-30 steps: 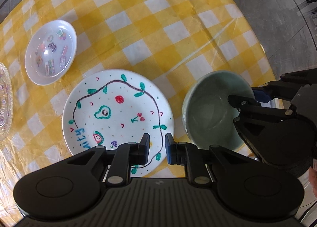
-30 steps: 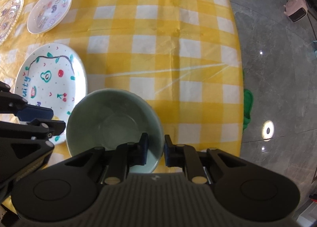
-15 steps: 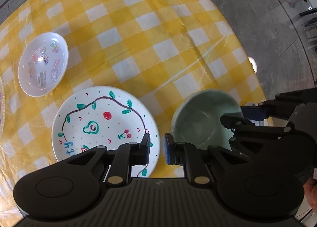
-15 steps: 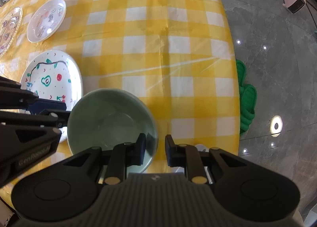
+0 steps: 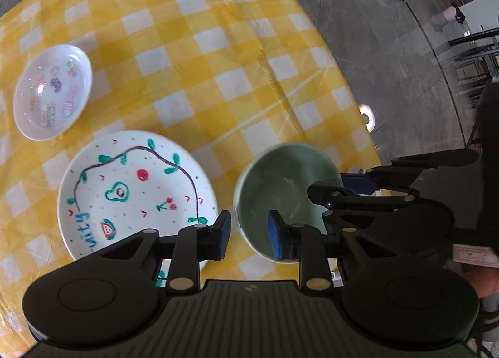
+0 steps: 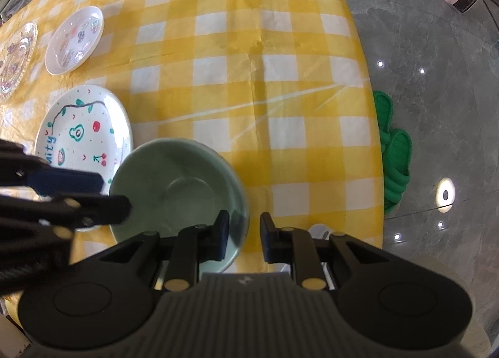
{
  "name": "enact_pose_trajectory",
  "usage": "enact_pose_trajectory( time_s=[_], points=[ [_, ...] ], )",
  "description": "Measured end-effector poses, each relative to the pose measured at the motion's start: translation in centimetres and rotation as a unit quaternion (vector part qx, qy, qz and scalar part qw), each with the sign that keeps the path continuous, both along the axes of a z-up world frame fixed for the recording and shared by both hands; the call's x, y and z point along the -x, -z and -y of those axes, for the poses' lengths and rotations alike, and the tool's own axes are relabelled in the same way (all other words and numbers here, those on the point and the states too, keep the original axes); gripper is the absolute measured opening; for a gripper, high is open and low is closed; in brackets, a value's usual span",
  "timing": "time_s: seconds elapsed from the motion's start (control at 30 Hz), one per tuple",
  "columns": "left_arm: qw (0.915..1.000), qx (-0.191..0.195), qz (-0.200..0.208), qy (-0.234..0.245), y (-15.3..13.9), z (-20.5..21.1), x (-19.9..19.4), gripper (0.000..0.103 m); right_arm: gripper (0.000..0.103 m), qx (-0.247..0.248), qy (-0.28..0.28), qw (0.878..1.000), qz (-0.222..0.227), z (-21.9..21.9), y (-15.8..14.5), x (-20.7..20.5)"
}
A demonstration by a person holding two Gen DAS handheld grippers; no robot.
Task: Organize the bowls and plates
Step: 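Lift the green bowl with the right tool toward the orange bowl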
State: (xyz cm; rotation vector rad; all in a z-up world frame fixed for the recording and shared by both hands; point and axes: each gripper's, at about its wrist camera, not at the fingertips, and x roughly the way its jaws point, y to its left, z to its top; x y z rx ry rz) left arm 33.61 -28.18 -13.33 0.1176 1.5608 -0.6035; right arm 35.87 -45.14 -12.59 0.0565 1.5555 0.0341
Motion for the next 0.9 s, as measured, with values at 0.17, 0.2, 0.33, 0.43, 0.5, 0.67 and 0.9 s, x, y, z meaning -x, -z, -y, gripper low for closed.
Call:
enact_pose_trajectory(
  time_s=[0.17, 0.2, 0.33, 0.43, 0.5, 0.67, 0.9],
  points=[
    [0.9999, -0.011, -0.001, -0.001, 1.5, 0.5, 0.7, 0.021, 0.016, -0.008, 0.008, 1.0, -0.002, 0.2, 0.3, 0.1],
    [0.9999, -0.012, -0.001, -0.003, 1.7, 0.5, 0.7, 0.02, 0.015, -0.01, 0.01, 1.0, -0.004, 0.2, 0.4, 0.1],
    [0.9998, -0.013, 0.0, -0.016, 2.0, 0.1, 0.6, 0.013, 0.01, -0.018, 0.016, 1.0, -0.005, 0.2, 0.7, 0.1],
    [0.9996, -0.012, 0.0, -0.025, 2.0, -0.3, 0.6, 0.011, 0.01, -0.016, 0.023, 1.0, -0.002, 0.3, 0.5, 0.3],
    [0.9995, -0.019, 0.007, -0.026, 1.9, -0.4, 0.8, 0.01, 0.009, -0.018, 0.03, 0.999, 0.0, 0.3, 0.4, 0.4],
    [0.9992, -0.023, 0.005, -0.031, 1.3, -1.3, 1.5, 0.009, 0.007, -0.027, 0.038, 0.999, -0.001, -0.1, -0.3, 1.2],
    [0.9981, -0.042, 0.004, -0.046, -1.3, -4.4, 3.7, 0.009, 0.007, -0.032, 0.033, 0.999, -0.005, -2.8, -2.2, 2.9]
  ],
)
